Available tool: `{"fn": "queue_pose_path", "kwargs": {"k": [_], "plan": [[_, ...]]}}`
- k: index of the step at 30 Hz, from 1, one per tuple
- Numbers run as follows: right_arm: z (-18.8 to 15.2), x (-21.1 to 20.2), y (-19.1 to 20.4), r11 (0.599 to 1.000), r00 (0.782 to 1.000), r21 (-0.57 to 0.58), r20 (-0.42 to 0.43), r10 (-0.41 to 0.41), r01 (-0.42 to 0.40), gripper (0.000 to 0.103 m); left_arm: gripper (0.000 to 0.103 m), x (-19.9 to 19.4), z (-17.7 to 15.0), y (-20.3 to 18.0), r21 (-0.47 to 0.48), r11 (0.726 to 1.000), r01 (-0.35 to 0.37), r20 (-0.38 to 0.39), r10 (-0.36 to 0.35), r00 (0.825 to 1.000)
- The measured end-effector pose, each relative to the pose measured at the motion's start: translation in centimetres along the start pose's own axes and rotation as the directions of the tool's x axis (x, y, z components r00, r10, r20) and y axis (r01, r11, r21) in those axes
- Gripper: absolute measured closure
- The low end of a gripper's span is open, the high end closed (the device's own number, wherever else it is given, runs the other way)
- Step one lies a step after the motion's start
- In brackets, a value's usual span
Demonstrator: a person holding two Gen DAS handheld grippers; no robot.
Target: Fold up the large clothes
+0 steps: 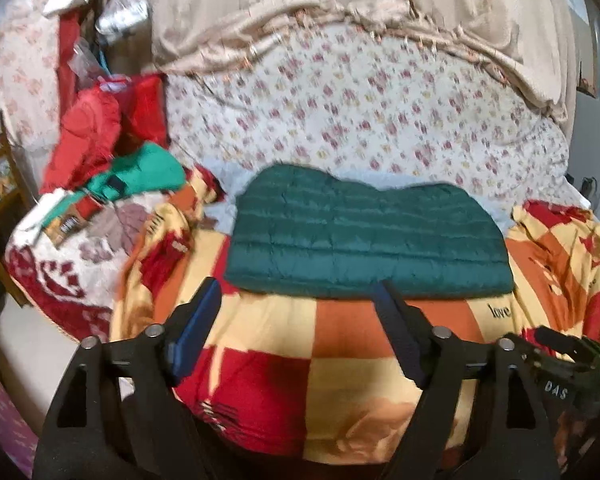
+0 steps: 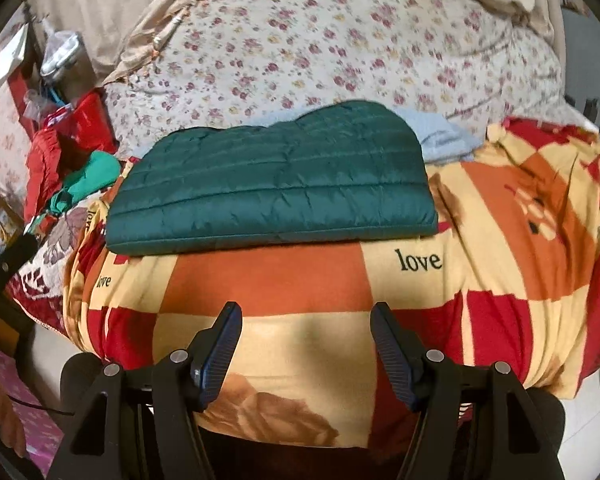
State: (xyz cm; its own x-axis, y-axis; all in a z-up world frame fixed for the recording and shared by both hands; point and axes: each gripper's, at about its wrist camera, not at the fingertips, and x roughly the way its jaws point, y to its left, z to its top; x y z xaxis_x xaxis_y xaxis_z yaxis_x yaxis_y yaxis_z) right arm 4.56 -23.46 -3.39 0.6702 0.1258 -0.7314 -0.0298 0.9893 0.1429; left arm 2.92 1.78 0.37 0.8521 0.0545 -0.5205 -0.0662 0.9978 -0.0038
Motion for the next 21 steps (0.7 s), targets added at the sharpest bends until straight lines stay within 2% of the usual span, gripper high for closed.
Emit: {"fn": "queue_pose_path", "kwargs": {"k": [6, 11, 14, 21], "plan": [[-0.7, -1.6, 1.4, 0.997, 0.997, -0.053, 0.057, -0.047, 0.050, 0.039, 0.018, -2.7, 0.2, -0.3, 0.029, 0.997, -0.076, 0.124, 0.072, 0.990], [-1.3, -2.4, 2.1, 0.993, 0.993, -0.079, 0.085, -0.078, 0.085, 0.039, 0.011, -4.7, -0.3, -0.4, 0.029, 0.996, -0.081, 0.199, 0.074, 0.977], [-1.5, -2.5, 2.3, 0.992, 0.992, -0.086, 0.089, -0.084, 0.092, 0.039, 0.007, -5.2, -0.5, -0.5, 0.044, 0.997, -0.070, 0.195, 0.060, 0.979], [-2.0, -2.6, 2.0, 0.992, 0.991, -0.065, 0.088, -0.103, 0.109, 0.039, 0.006, -5.5, -1.5, -2.0, 0.088, 0.996, -0.026, 0.152, 0.012, 0.988]]}}
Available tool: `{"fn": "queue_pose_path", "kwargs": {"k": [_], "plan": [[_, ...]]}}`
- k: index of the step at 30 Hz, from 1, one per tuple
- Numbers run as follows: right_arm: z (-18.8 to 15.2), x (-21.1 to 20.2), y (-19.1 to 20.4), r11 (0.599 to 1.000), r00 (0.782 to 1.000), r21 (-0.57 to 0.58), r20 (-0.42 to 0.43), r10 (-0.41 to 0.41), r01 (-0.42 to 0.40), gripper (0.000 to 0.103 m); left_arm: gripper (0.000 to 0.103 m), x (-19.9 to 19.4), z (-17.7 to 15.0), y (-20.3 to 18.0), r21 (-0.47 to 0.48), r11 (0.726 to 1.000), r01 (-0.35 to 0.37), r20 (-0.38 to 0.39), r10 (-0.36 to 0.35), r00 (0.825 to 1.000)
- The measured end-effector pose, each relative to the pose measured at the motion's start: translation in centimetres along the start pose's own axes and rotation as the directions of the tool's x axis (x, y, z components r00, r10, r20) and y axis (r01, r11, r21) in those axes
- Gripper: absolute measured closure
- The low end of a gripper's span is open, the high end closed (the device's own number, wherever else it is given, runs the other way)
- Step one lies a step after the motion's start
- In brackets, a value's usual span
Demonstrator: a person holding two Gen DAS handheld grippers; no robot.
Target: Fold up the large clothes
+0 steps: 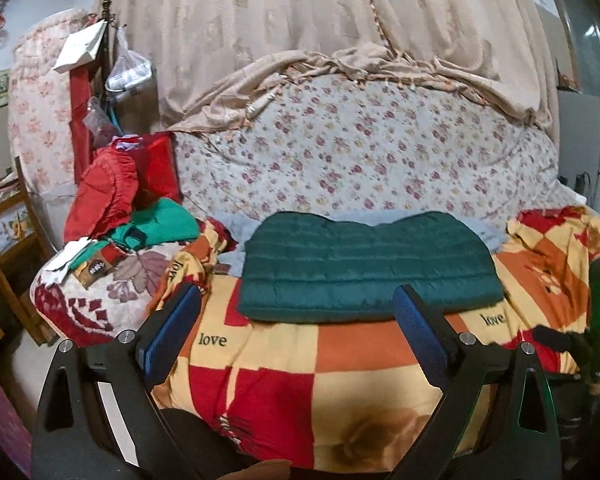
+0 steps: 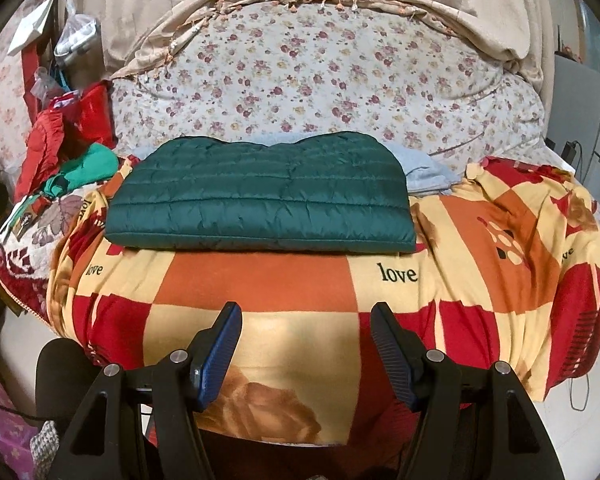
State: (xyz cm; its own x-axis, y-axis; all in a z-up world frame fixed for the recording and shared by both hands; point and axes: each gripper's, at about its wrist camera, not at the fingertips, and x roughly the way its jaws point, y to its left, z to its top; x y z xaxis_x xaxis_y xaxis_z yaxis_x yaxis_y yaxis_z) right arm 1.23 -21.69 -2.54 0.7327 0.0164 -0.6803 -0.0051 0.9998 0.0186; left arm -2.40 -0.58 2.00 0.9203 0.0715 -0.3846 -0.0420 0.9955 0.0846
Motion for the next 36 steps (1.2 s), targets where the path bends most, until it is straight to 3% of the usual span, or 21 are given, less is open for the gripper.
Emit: {"fn": "queue_pose_path", "kwargs": {"k": [5, 11, 36], "plan": [[-0.2, 0.2, -0.4, 1.000, 1.000, 0.022, -0.006, -0.010, 0.010, 0.039, 0.006, 0.0, -0.5, -1.3, 0.036, 0.999, 0.018, -0.039, -0.016, 0.999], [-0.3, 0.5, -0.7, 0.999, 1.000, 0.039, -0.016, -0.024, 0.025, 0.039, 0.006, 0.4, -0.9, -1.3, 0.013, 0.998, 0.058, -0.066, -0.057, 0.996], [-1.2, 1.6, 0.1, 0.999, 0.998, 0.005, -0.045, -0.045, 0.045, 0.038, 0.006, 3.3, -2.7, -1.2, -0.048, 0.995, 0.082, -0.224, -0.091, 0.970]]}}
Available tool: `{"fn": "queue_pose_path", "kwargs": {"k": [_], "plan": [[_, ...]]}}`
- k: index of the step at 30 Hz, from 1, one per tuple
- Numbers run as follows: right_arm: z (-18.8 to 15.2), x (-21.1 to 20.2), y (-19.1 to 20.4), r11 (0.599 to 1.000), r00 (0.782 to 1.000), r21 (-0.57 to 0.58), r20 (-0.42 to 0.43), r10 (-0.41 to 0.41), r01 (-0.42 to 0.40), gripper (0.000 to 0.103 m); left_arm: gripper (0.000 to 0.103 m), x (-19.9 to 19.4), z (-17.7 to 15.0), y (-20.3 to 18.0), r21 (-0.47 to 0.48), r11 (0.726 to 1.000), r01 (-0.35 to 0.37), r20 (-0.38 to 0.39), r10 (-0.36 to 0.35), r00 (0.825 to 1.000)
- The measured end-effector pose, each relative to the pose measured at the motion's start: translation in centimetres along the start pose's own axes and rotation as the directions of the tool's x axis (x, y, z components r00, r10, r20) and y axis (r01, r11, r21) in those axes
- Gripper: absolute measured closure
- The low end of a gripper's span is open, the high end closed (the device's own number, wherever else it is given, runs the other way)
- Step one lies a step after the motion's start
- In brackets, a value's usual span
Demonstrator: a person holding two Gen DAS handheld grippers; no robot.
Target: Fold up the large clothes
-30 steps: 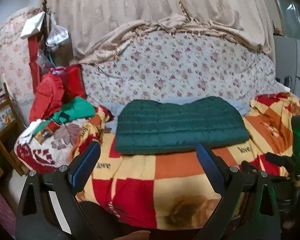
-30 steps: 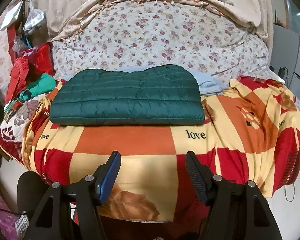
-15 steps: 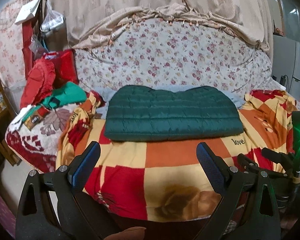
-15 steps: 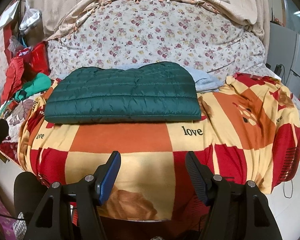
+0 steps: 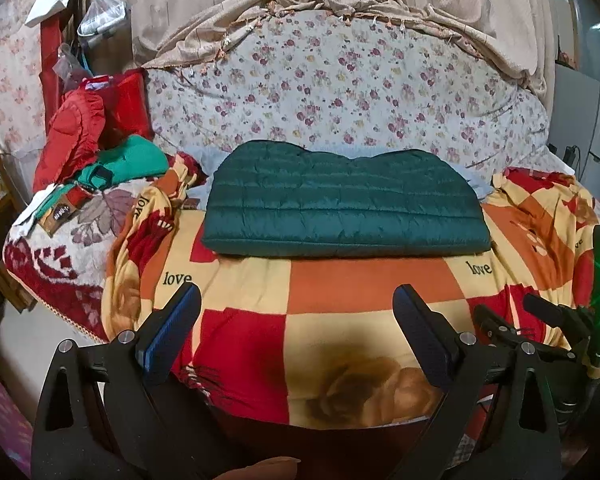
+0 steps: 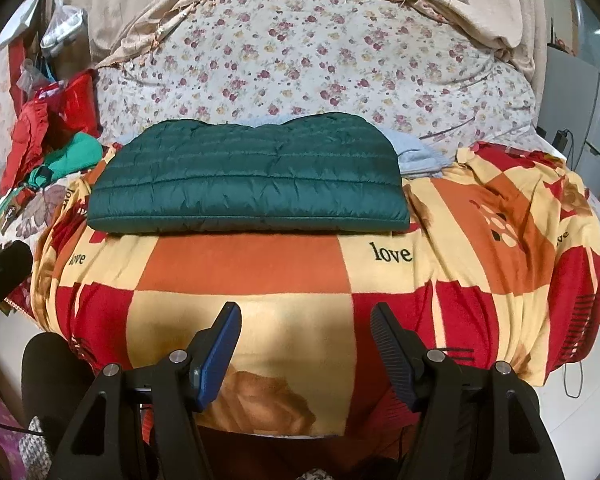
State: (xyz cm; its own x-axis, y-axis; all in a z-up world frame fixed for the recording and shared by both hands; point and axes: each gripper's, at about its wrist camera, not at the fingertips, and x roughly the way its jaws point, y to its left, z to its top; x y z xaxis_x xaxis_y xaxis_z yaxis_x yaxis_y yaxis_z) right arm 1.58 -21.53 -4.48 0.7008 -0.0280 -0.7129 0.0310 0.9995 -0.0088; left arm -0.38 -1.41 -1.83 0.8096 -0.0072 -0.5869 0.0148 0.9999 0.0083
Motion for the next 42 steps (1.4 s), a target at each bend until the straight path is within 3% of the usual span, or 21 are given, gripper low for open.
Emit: {"fn": "queue_pose_path", "kwargs": {"k": [32, 42], "plan": [[-0.2, 0.7, 0.6, 1.000, 1.000, -0.009, -0.009, -0.013, 0.013, 0.037, 0.006, 2.4, -0.6, 0.2, -0.007, 1.000, 0.018, -0.105, -0.019, 0.994], [-0.3, 1.1, 0.8, 1.000, 1.000, -0.023, -0.012, -0.010, 0.009, 0.037, 0.006, 2.6, -0.7, -0.1, 0.001, 0.999, 0.035, -0.101, -0.034, 0.994]]}}
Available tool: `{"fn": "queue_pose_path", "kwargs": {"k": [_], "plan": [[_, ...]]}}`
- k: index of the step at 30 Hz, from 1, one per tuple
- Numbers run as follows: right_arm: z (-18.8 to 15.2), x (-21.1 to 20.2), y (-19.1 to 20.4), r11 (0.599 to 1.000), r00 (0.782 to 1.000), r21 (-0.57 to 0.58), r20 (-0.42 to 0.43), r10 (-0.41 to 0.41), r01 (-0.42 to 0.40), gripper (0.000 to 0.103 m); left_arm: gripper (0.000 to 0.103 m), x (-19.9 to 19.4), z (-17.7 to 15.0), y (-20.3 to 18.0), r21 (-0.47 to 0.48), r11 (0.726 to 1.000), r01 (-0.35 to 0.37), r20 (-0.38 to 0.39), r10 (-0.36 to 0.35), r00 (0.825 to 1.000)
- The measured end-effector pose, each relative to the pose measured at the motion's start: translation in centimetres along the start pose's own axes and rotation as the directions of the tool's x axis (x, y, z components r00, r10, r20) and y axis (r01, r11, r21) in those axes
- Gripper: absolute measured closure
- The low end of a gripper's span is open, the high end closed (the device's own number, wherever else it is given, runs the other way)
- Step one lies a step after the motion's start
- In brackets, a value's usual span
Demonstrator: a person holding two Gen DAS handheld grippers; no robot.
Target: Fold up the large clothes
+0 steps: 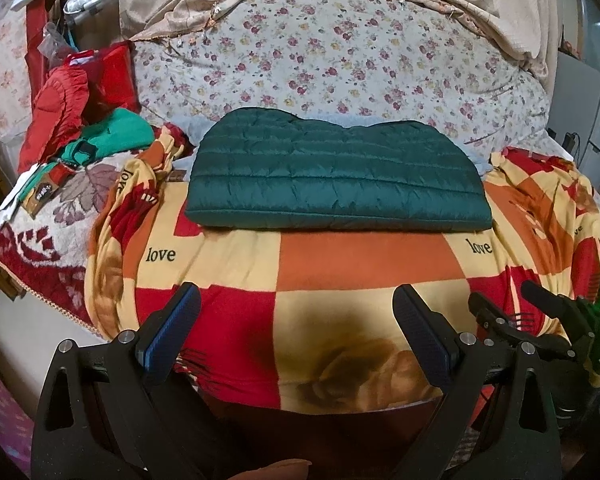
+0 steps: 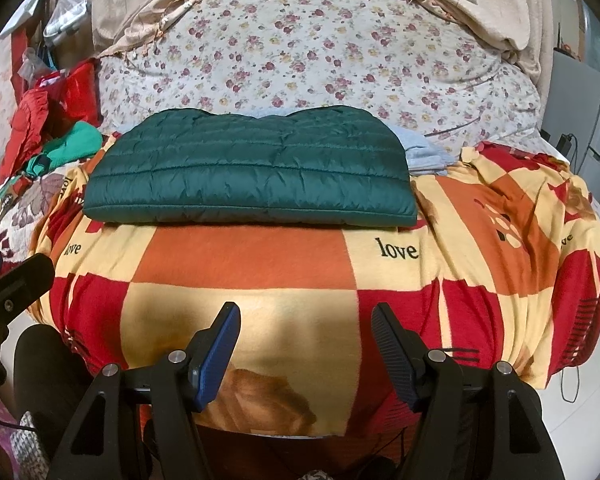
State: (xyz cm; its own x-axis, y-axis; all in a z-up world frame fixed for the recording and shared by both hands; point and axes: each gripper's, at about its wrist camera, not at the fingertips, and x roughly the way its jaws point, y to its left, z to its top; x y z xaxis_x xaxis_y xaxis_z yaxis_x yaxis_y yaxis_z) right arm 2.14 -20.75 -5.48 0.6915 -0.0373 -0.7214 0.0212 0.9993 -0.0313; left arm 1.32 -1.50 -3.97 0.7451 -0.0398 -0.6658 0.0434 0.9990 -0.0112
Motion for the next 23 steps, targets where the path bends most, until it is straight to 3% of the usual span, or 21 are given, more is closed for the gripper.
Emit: {"fn": "queue_pose_path", "kwargs": {"k": [23], "plan": [[-0.3, 0.6, 0.0, 1.000, 1.000, -0.004, -0.014, 0.009, -0.009, 0.037, 0.006, 1.2, -0.4, -0.2, 0.015, 1.000, -0.024, -0.049, 0.025, 0.999]]}}
